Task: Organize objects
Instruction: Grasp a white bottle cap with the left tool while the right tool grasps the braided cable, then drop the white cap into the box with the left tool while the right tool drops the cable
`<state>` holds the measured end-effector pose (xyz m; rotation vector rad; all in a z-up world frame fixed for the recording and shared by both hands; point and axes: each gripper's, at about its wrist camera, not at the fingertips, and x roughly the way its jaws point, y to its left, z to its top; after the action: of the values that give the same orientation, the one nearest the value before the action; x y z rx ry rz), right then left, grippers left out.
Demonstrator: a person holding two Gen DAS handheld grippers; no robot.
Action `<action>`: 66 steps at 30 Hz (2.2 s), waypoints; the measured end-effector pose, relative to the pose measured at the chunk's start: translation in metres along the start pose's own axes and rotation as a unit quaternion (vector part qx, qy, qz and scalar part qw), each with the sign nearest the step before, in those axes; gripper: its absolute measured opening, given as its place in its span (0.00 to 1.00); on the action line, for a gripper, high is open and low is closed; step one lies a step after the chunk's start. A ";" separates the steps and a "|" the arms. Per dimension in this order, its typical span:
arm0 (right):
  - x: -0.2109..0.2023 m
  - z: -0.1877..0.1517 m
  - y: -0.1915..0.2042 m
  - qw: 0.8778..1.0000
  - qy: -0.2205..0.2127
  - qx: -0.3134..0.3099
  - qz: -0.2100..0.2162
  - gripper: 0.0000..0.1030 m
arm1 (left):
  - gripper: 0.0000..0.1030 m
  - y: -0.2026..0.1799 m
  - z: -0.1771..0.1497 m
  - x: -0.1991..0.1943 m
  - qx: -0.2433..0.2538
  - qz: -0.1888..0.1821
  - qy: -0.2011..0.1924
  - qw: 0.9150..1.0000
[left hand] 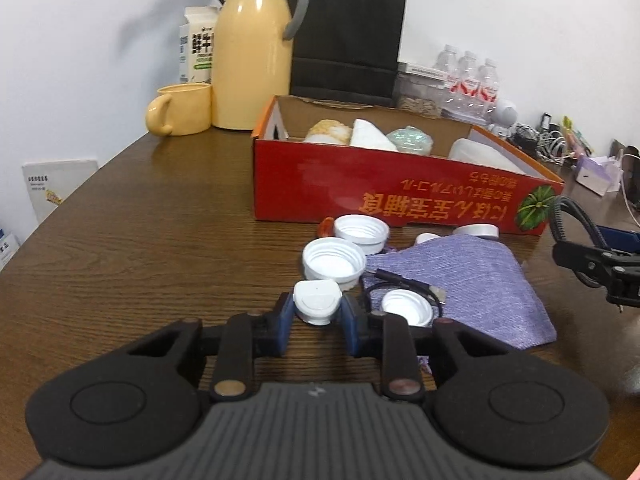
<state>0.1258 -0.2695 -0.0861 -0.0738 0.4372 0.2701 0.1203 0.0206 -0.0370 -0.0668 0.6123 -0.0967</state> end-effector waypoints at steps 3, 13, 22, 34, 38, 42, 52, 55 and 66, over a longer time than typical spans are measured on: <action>0.002 0.000 0.000 1.000 0.010 0.002 0.003 0.88 | 0.25 -0.001 0.000 -0.002 0.000 0.007 -0.004 1.000; -0.003 0.017 -0.002 1.000 -0.022 -0.014 0.013 0.88 | 0.25 0.002 0.033 -0.020 0.011 0.015 -0.061 0.998; 0.029 0.085 -0.009 0.998 -0.063 -0.013 0.015 0.88 | 0.25 -0.018 0.096 -0.001 0.026 0.007 -0.111 0.993; 0.133 0.122 -0.015 0.999 -0.025 0.031 0.004 0.88 | 0.25 -0.044 0.164 0.079 0.021 0.018 -0.123 0.992; 0.144 0.116 -0.020 0.999 -0.017 0.036 -0.006 0.88 | 0.25 -0.043 0.164 0.099 0.017 0.011 -0.120 0.993; 0.146 0.114 -0.022 0.999 -0.007 0.039 0.004 0.88 | 0.26 -0.045 0.159 0.102 0.024 0.017 -0.118 0.993; 0.131 0.110 -0.020 0.999 -0.031 0.045 -0.002 1.00 | 1.00 -0.035 0.156 0.086 -0.003 0.061 -0.151 0.987; 0.128 0.111 -0.018 0.998 -0.035 0.045 -0.001 1.00 | 1.00 -0.035 0.156 0.085 -0.005 0.065 -0.149 0.987; 0.108 0.107 -0.010 0.999 -0.045 0.030 0.000 1.00 | 1.00 -0.035 0.148 0.066 0.005 0.030 -0.166 0.986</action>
<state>0.2660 -0.2393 -0.0353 -0.0020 0.3551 0.2593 0.2570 -0.0169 0.0492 -0.0532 0.2803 -0.0289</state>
